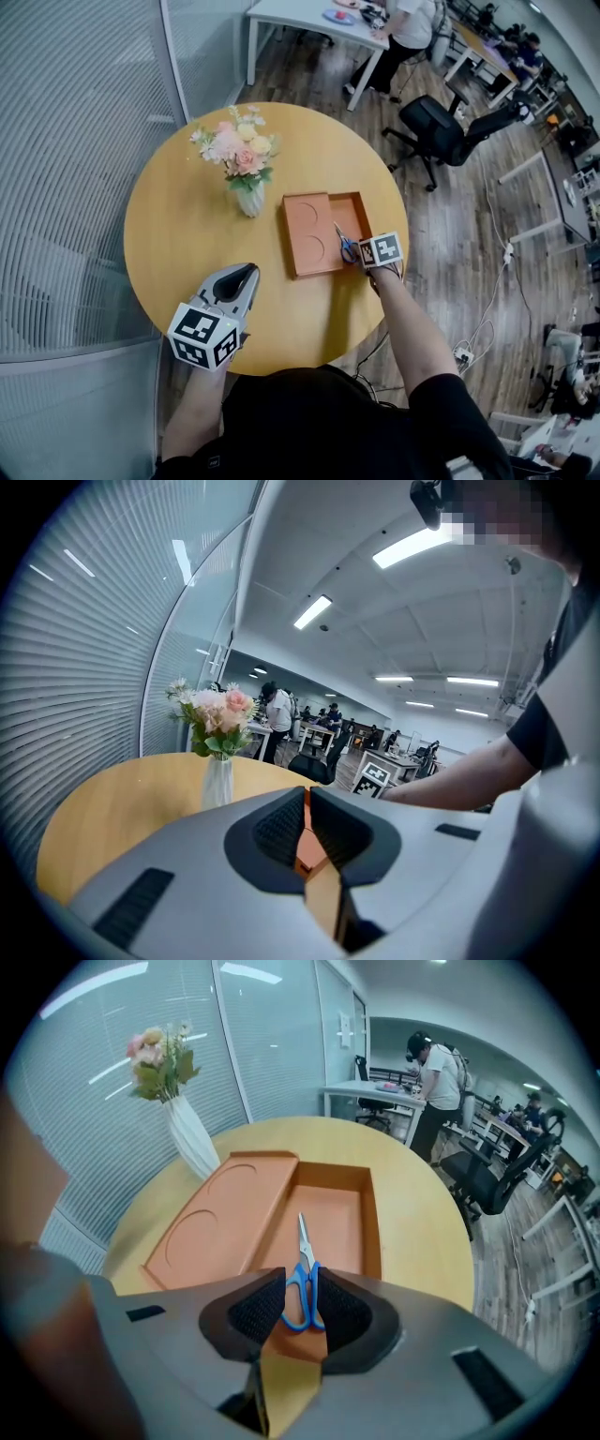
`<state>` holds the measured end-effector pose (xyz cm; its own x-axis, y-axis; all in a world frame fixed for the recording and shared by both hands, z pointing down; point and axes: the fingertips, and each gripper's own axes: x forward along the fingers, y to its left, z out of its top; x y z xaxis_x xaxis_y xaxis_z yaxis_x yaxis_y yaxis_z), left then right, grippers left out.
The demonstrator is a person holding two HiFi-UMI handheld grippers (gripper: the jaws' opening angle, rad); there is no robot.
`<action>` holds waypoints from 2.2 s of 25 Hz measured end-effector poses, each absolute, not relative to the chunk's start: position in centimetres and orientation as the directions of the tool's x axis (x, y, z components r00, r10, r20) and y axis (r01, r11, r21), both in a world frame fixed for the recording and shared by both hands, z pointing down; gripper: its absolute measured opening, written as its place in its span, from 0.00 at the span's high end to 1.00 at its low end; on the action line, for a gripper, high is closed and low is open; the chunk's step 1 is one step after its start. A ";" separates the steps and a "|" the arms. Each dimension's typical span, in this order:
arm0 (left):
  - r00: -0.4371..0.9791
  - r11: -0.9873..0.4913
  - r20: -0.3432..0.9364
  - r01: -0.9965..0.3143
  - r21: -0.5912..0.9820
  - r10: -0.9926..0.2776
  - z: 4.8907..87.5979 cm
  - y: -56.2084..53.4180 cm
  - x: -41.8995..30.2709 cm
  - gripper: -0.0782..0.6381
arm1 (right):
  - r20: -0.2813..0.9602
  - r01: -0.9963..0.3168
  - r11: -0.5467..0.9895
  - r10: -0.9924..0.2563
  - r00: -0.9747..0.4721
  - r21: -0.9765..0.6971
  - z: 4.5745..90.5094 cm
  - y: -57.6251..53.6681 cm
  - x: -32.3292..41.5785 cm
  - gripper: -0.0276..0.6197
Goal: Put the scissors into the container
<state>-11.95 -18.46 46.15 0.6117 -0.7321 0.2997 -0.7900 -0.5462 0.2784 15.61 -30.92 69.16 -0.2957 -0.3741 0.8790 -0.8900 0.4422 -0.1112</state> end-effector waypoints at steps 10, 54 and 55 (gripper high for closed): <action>0.706 -0.662 0.241 -0.708 0.244 -0.666 44.1 -19.7 -10.6 0.85 | 0.770 -0.925 0.352 -0.547 -0.329 -0.145 63.1 -28.1 17.9 0.79; 0.601 -0.604 0.075 -0.796 -0.038 -0.796 29.4 -22.6 -0.1 0.85 | -0.175 -0.835 0.549 -0.820 -0.545 0.031 28.3 -20.7 20.8 0.90; 0.604 -0.607 0.077 -0.794 -0.035 -0.794 29.5 -22.5 -0.1 0.85 | -0.175 -0.837 0.547 -0.821 -0.543 0.027 28.5 -20.7 20.6 0.90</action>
